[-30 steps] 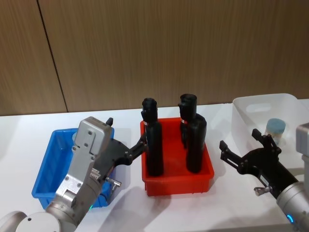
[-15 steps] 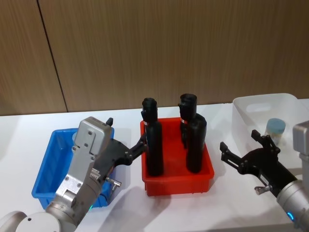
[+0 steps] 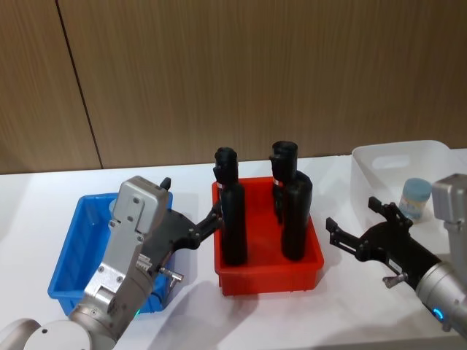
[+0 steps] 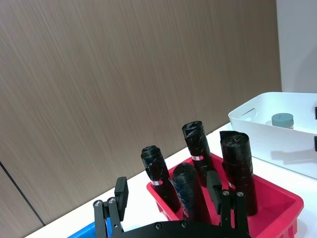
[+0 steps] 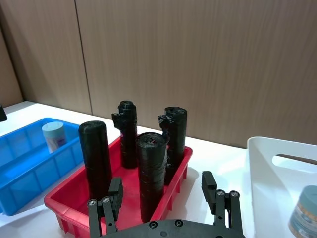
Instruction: Pick the cotton swabs from the blue box and place them into the white box.
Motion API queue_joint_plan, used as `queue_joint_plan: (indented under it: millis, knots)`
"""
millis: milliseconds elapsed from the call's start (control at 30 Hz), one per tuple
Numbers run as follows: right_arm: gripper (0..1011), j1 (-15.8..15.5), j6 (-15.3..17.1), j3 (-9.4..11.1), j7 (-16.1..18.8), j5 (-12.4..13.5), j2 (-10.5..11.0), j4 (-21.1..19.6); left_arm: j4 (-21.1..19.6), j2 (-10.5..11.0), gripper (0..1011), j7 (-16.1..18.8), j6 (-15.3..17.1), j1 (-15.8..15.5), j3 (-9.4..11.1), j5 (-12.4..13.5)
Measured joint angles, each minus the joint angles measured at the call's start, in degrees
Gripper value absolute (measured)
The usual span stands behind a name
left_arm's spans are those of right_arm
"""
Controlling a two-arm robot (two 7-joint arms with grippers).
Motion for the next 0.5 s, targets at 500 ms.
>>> queue_joint_plan:
  millis: [500]
  knots:
    - [1002,8.09,-1.28,0.44,11.39,2.22,-1.36,11.01,0.00,0.00,1004,0.00,0.00,0.00,0.00,0.00]
